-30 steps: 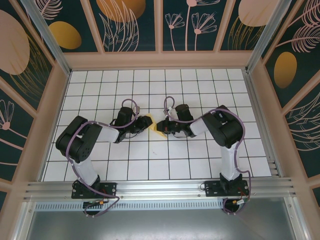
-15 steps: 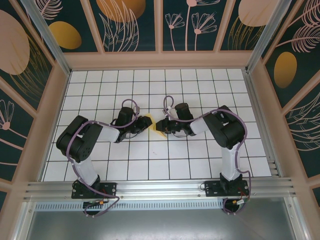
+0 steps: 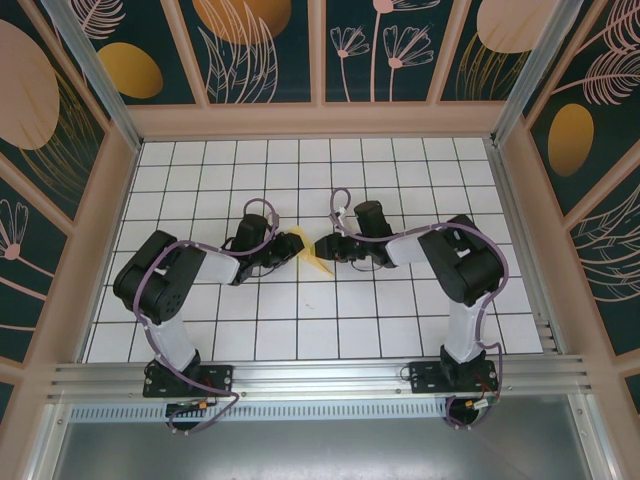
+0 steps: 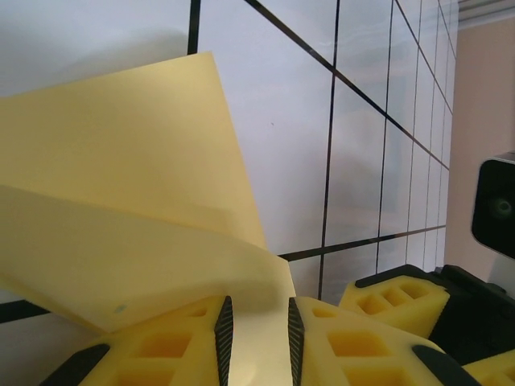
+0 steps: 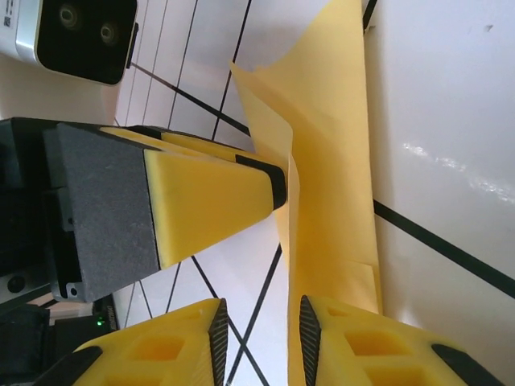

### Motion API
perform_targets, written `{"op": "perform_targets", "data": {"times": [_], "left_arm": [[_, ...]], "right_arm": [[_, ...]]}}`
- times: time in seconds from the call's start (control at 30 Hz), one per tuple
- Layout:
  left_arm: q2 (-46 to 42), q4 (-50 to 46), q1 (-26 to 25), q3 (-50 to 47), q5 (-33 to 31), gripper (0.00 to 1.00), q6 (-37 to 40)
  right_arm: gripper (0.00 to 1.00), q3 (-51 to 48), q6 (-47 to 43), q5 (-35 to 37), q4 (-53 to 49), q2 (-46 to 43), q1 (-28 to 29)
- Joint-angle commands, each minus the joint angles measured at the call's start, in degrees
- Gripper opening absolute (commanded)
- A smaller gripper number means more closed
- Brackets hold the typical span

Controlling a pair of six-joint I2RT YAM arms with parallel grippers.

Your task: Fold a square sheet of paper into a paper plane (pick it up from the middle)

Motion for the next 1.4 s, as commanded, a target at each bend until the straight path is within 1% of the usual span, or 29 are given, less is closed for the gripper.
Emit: {"op": "perform_targets", "data": {"times": [0.0,0.27,0.47,0.7,1.0,1.23,1.37], "left_arm": [[1.1,-1.1,-0.2,1.4,-0.9,0.27,-0.4],[1.5,-1.4,-0.2,2.1,-0.8,0.27,-0.3],[2.1,-1.6,-0.2,3.0,-0.3,0.27,0.0],[2.5,-1.7,-0.2,3.7,-0.1,0.27,0.1],[2.8,-2.0,-0.2,4.8,0.1,0.27,0.4],[2.5,-2.4,-0.2,5.2,0.1,0.27,0.7],[2.0,-2.4,-0.2,5.3,0.2,0.28,1.0]], "right_arm": [[0.32,-1.1,-8.7,0.9,-3.7,-2.5,-0.2],[0.32,-0.6,-17.9,2.6,-6.7,-2.7,-0.1],[0.33,-0.4,-20.1,4.2,-6.6,-2.0,1.1],[0.32,0.2,-20.4,4.3,-6.6,-0.9,1.3],[0.22,0.2,-20.7,4.0,-6.2,-0.3,1.3],[0.08,0.8,-19.3,3.0,-6.1,0.7,1.3],[0.02,0.7,-16.7,1.2,-4.8,1.2,1.1]]}}
